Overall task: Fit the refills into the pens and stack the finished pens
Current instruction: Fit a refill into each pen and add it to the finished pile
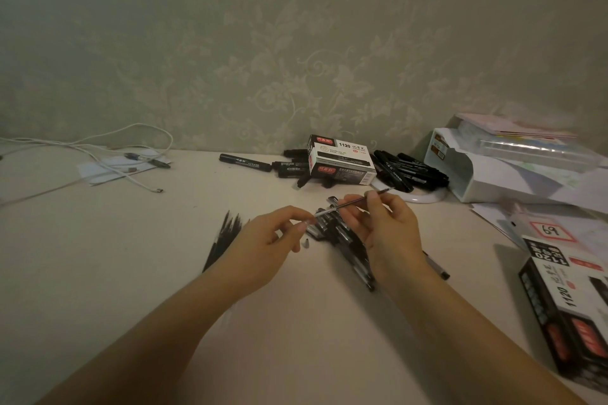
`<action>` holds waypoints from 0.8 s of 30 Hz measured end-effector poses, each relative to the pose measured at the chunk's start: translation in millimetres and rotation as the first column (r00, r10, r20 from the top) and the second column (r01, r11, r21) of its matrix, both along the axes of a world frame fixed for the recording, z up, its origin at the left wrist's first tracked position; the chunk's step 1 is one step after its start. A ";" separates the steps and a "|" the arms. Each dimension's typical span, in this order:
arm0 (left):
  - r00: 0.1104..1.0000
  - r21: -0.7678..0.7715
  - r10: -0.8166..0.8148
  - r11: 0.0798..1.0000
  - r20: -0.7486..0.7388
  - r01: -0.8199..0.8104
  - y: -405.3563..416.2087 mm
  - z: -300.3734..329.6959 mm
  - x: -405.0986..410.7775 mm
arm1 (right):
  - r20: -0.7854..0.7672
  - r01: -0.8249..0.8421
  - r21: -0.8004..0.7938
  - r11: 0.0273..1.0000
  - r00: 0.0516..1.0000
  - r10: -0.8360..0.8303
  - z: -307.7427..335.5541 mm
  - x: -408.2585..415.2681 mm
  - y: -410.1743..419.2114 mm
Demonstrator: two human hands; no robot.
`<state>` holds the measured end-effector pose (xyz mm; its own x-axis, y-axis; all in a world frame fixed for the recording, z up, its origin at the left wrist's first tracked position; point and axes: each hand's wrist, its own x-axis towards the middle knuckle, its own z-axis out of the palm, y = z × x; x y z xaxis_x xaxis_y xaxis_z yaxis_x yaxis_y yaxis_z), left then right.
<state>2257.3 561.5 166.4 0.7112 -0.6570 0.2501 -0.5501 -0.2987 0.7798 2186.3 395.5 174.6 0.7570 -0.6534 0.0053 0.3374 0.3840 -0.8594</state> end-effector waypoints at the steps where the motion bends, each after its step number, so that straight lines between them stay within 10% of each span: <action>1: 1.000 -0.009 -0.003 1.000 0.002 0.004 0.1 0.2 0.0 | -0.002 -0.005 -0.008 1.000 1.000 0.005 -0.6 0.6 1.1; 24: 0.999 -0.050 -0.036 0.998 -0.016 0.036 -0.3 0.4 -0.8 | -0.061 -0.059 -0.157 0.986 0.997 0.050 2.7 -4.3 2.4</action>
<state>2256.5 561.2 166.8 0.6918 -0.6692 0.2711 -0.5462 -0.2396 0.8026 2182.0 398.0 177.4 0.7936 -0.6053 0.0615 0.2686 0.2577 -0.9281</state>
